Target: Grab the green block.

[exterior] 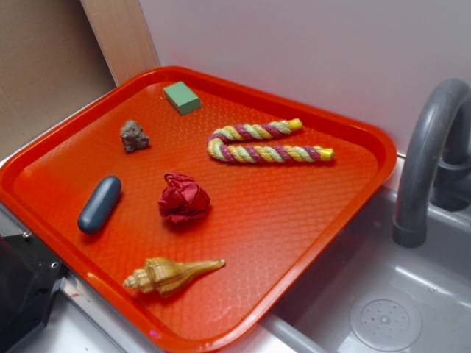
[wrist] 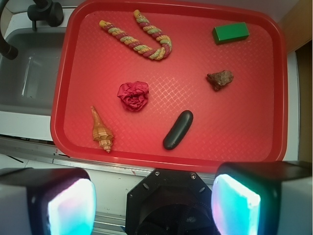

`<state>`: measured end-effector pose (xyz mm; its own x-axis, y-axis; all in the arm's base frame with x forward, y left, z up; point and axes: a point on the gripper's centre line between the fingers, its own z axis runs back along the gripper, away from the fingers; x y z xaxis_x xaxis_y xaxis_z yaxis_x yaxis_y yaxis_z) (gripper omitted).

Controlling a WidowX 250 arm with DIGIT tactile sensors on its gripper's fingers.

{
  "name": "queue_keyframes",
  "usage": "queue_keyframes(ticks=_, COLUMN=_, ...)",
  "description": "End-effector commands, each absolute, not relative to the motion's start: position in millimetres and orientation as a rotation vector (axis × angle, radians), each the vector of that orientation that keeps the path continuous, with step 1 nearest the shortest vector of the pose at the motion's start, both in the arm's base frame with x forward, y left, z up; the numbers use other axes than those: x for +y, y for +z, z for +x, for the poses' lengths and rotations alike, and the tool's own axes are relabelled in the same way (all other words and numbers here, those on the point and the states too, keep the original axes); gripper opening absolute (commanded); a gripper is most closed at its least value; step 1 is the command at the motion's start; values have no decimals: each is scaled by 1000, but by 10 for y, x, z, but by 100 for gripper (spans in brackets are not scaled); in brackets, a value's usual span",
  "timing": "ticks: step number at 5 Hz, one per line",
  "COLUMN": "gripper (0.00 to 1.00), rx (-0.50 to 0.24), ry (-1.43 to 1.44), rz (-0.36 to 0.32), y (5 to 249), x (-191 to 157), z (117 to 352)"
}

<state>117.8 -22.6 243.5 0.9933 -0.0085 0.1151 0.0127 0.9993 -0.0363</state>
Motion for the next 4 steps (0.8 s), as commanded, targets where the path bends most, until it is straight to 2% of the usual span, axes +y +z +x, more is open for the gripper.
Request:
queue_keyframes(ticks=1, gripper=100, rx=-115, ry=-11, rz=-37, y=2435, x=-226, z=1178)
queue_keyframes(ticks=2, gripper=100, rx=-165, ry=142, rz=-35, y=2428, x=-206, z=1430)
queue_keyframes(ticks=3, gripper=100, rx=-217, ry=316, rz=-44, y=2382, x=-122, z=1854)
queue_keyframes(ticks=4, gripper=100, rx=-289, ry=526, rz=-17, y=2271, x=114, z=2302)
